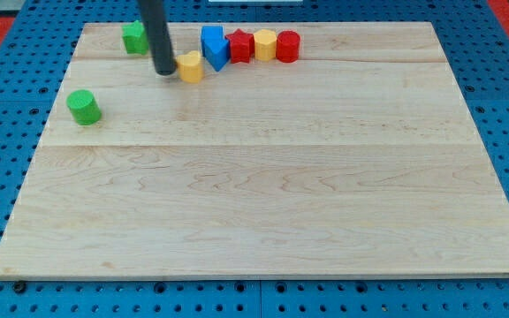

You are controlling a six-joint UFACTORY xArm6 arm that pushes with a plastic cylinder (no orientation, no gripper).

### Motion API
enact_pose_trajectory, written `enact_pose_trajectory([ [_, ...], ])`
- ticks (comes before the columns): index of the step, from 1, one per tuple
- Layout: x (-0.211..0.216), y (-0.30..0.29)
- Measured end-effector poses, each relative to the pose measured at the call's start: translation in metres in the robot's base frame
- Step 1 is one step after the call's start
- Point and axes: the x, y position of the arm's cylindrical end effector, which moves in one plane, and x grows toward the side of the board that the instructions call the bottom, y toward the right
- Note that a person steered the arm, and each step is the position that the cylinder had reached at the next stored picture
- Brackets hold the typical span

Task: Move the yellow heart towards the center right of the board

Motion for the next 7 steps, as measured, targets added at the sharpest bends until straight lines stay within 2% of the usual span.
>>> enact_pose_trajectory([
  [7,-0.009,-0.032],
])
